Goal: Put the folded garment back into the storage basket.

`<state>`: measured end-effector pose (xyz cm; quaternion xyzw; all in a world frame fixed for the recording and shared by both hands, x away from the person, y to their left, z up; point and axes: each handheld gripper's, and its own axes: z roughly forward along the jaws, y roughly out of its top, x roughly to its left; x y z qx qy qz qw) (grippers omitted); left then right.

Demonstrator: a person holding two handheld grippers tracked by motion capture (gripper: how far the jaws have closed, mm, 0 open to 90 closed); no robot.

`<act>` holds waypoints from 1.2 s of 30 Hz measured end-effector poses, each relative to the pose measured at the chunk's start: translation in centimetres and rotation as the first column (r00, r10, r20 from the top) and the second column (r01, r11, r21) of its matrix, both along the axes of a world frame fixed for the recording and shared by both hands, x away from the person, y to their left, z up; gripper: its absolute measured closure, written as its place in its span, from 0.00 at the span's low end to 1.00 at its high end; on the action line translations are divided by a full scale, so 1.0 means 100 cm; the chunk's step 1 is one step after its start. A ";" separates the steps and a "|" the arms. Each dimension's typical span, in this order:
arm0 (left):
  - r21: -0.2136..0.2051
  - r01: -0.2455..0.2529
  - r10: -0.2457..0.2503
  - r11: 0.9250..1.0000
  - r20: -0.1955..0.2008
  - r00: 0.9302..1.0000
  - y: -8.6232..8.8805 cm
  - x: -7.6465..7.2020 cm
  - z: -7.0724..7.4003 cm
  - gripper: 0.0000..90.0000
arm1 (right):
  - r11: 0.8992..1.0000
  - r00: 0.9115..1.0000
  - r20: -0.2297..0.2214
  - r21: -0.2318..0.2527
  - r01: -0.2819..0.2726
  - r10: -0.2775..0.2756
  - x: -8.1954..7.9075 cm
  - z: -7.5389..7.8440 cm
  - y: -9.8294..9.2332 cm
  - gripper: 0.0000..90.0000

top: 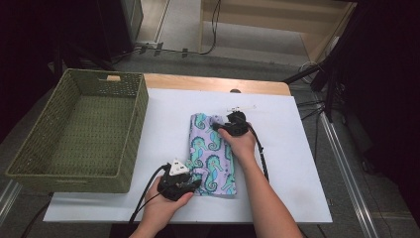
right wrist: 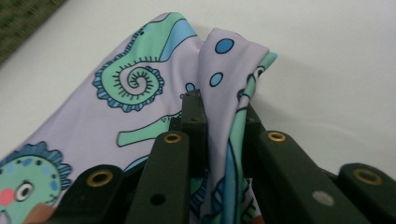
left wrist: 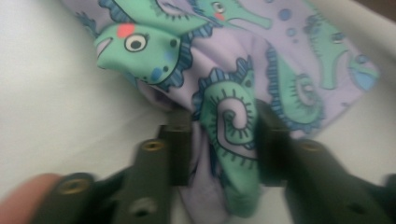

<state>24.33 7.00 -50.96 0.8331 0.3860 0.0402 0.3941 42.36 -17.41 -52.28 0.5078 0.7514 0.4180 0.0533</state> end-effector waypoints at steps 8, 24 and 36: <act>-0.039 0.034 -0.033 0.999 0.023 0.999 0.006 -0.001 0.003 0.86 | 0.996 0.999 0.054 0.092 -0.001 -0.004 -0.007 0.005 -0.005 0.89; -0.078 0.049 -0.040 0.996 0.114 0.993 0.015 -0.005 0.021 0.87 | 0.987 0.987 0.160 0.159 -0.011 -0.014 -0.017 0.041 -0.013 0.90; -0.101 0.042 -0.026 0.994 0.152 0.988 0.024 -0.008 0.037 0.87 | 0.986 0.980 0.198 0.163 -0.027 -0.006 -0.017 0.060 -0.005 0.90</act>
